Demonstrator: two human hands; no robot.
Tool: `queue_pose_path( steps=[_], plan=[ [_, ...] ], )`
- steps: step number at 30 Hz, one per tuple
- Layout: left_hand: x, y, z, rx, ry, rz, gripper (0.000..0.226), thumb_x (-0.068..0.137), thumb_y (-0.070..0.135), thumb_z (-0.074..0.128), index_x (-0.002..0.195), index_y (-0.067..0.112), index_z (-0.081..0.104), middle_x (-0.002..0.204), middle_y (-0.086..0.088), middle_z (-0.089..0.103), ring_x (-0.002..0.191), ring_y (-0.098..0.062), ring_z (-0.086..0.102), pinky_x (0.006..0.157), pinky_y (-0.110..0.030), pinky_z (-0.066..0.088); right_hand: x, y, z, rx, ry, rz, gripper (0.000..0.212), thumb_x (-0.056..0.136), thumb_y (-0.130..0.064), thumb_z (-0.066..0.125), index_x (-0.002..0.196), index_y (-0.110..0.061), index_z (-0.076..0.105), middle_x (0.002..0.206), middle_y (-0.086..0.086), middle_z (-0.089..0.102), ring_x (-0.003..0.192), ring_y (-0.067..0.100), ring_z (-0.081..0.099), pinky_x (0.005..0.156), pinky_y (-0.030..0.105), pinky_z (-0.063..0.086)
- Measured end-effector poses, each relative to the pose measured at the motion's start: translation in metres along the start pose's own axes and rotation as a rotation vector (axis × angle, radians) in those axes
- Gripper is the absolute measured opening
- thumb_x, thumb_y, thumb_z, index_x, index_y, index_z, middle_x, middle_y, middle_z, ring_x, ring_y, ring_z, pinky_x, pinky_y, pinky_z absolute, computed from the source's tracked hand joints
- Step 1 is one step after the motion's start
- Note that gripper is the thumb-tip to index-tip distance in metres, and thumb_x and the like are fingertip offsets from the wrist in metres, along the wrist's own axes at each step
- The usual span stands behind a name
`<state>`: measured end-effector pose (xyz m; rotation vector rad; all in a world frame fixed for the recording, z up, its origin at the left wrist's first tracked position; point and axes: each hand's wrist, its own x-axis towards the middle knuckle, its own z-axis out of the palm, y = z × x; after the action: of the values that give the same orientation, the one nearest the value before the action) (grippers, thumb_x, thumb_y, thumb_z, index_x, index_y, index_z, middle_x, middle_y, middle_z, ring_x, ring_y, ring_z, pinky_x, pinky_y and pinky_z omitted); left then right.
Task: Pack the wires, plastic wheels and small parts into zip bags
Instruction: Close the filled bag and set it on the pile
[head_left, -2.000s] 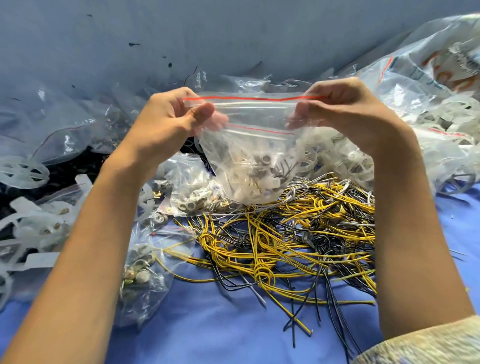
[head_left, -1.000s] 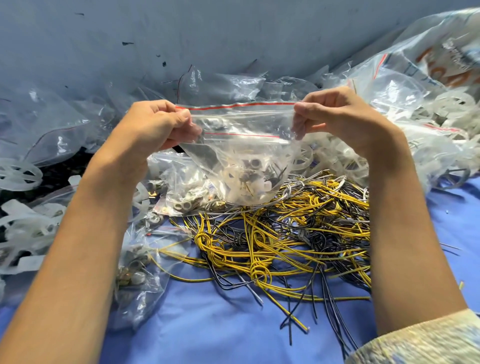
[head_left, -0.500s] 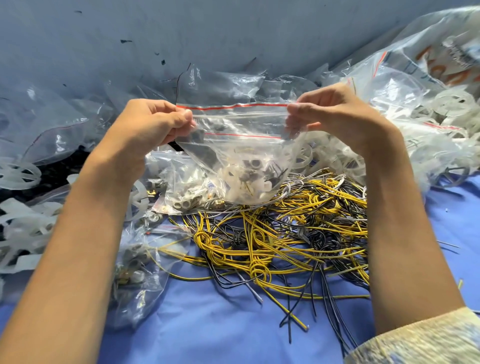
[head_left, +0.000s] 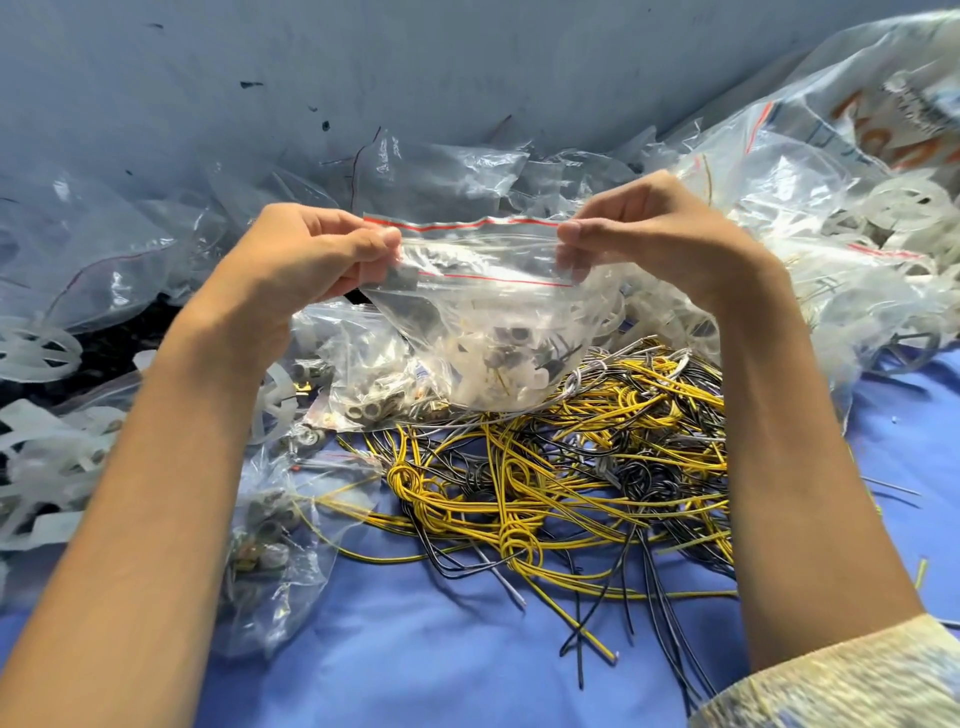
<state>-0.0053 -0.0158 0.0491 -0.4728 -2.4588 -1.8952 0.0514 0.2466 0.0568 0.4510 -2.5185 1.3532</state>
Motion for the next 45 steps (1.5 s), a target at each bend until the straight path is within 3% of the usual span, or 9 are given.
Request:
queue_pose_path(
  steps=[2,5,8,11,16,23,27,41,45],
  plan=[
    [0.0,0.0,0.0,0.0,-0.018,0.0,0.003,0.082,0.02,0.07,0.08,0.019,0.07,0.068,0.009,0.072,0.066,0.0,0.065,0.07,-0.011,0.054,0.0,-0.001,0.002,-0.004,-0.011,0.015,0.015,0.09,-0.017,0.062,0.087,-0.005,0.072,0.087,0.018,0.071,0.077,0.023,0.064,0.092,0.051,0.048],
    [0.0,-0.001,-0.001,0.017,-0.017,0.003,0.004,0.083,0.02,0.069,0.08,0.017,0.07,0.071,0.008,0.073,0.07,-0.001,0.066,0.076,-0.014,0.054,0.001,0.0,0.002,0.007,-0.043,0.032,0.013,0.088,-0.017,0.064,0.088,-0.008,0.073,0.08,0.008,0.073,0.075,0.017,0.066,0.092,0.043,0.051],
    [0.0,-0.001,0.0,0.021,0.0,0.022,0.005,0.085,0.016,0.068,0.08,0.016,0.069,0.065,0.011,0.071,0.064,0.002,0.065,0.063,-0.009,0.05,0.003,0.001,0.002,0.035,-0.047,0.021,0.009,0.088,-0.012,0.064,0.086,-0.008,0.072,0.07,-0.003,0.072,0.068,0.01,0.065,0.082,0.027,0.054],
    [0.0,0.0,0.003,0.042,0.02,0.042,0.008,0.087,0.012,0.066,0.079,0.014,0.067,0.059,0.013,0.069,0.056,0.005,0.062,0.052,-0.005,0.043,0.005,0.002,0.004,0.029,-0.019,0.001,0.009,0.087,-0.009,0.064,0.081,-0.008,0.071,0.068,-0.001,0.071,0.065,0.011,0.061,0.075,0.028,0.048],
    [-0.002,0.003,0.005,0.048,0.028,0.062,0.006,0.085,0.016,0.068,0.08,0.014,0.07,0.063,0.01,0.071,0.059,0.004,0.063,0.056,-0.006,0.045,0.005,0.0,0.003,0.039,-0.028,-0.041,0.012,0.087,-0.001,0.061,0.08,-0.008,0.068,0.063,-0.01,0.069,0.06,0.004,0.059,0.067,0.016,0.047],
    [-0.004,0.004,0.007,0.026,-0.057,0.061,0.003,0.084,0.012,0.068,0.086,0.009,0.07,0.073,0.002,0.072,0.068,-0.005,0.067,0.076,-0.016,0.055,0.006,-0.001,0.005,0.013,-0.065,-0.014,0.012,0.088,-0.012,0.064,0.089,-0.004,0.073,0.074,-0.001,0.072,0.071,0.012,0.062,0.075,0.021,0.049],
    [-0.004,0.004,0.006,-0.006,-0.083,0.098,0.005,0.084,0.007,0.067,0.081,0.01,0.068,0.069,0.005,0.072,0.067,-0.003,0.066,0.07,-0.013,0.054,0.008,-0.001,0.006,0.006,-0.055,-0.01,0.012,0.087,-0.015,0.066,0.089,-0.006,0.073,0.083,0.006,0.073,0.074,0.012,0.064,0.079,0.024,0.051],
    [-0.006,0.004,0.012,0.103,-0.078,0.194,0.002,0.081,0.015,0.073,0.083,0.015,0.073,0.079,0.001,0.074,0.07,-0.002,0.066,0.065,-0.012,0.05,0.013,-0.009,0.007,-0.208,-0.083,0.019,0.01,0.083,-0.022,0.072,0.088,-0.014,0.076,0.08,0.006,0.074,0.065,0.001,0.058,0.063,0.017,0.042],
    [-0.006,0.006,0.013,0.115,-0.081,0.215,0.006,0.081,0.014,0.073,0.077,0.019,0.072,0.074,0.005,0.074,0.068,-0.001,0.065,0.067,-0.012,0.051,0.011,-0.017,0.009,-0.231,-0.08,-0.002,0.011,0.082,-0.019,0.072,0.087,-0.009,0.076,0.08,0.008,0.073,0.07,0.007,0.062,0.07,0.027,0.047]
  ],
)
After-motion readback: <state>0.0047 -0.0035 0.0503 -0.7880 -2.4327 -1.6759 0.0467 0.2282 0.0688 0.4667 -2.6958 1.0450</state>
